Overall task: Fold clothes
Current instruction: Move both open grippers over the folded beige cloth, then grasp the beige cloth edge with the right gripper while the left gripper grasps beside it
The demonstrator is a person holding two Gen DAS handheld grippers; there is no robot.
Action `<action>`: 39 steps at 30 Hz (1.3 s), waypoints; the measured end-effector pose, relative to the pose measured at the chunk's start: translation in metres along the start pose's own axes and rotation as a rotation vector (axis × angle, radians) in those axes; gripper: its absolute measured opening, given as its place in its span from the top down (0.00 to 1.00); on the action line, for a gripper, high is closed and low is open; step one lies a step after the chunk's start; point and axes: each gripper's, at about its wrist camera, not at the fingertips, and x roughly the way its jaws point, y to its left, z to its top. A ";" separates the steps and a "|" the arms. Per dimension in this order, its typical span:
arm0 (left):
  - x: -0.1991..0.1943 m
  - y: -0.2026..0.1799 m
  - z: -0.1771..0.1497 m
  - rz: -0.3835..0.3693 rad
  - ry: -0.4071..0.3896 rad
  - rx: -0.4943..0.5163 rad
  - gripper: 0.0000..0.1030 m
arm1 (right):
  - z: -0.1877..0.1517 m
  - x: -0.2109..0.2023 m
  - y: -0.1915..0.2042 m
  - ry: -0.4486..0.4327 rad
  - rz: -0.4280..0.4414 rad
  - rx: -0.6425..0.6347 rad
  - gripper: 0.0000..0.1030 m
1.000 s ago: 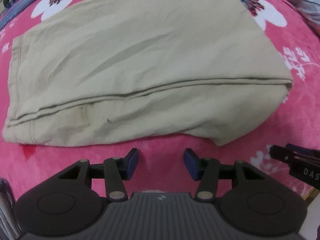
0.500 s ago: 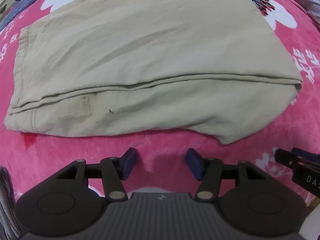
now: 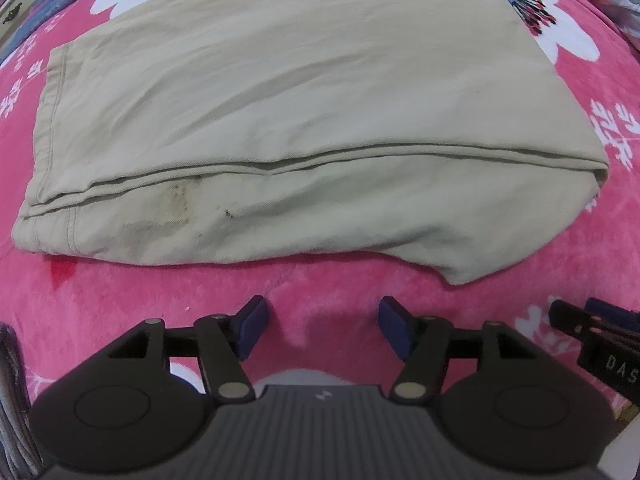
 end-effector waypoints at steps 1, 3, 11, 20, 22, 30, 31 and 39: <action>0.000 0.001 0.000 -0.001 0.001 -0.001 0.37 | -0.001 0.001 0.001 -0.002 -0.001 0.000 0.63; -0.001 0.003 0.000 -0.002 0.003 -0.005 0.37 | -0.001 0.003 0.004 -0.005 -0.003 -0.003 0.62; -0.002 0.008 0.001 -0.003 0.004 -0.013 0.36 | -0.004 0.010 0.012 -0.010 -0.016 -0.004 0.61; -0.009 0.022 -0.002 -0.065 -0.078 0.038 0.37 | -0.006 0.016 0.011 -0.014 0.006 0.021 0.61; -0.016 0.027 -0.004 -0.103 -0.122 0.055 0.38 | -0.006 0.013 0.007 -0.035 0.038 0.057 0.61; -0.052 0.000 -0.047 -0.204 -0.295 0.190 0.40 | 0.020 -0.002 -0.055 -0.083 0.294 0.303 0.62; -0.058 -0.003 -0.053 -0.213 -0.311 0.206 0.41 | 0.019 -0.007 -0.061 -0.079 0.329 0.338 0.62; -0.058 -0.033 -0.033 -0.235 -0.389 0.284 0.50 | 0.016 -0.022 -0.064 -0.002 0.478 0.460 0.89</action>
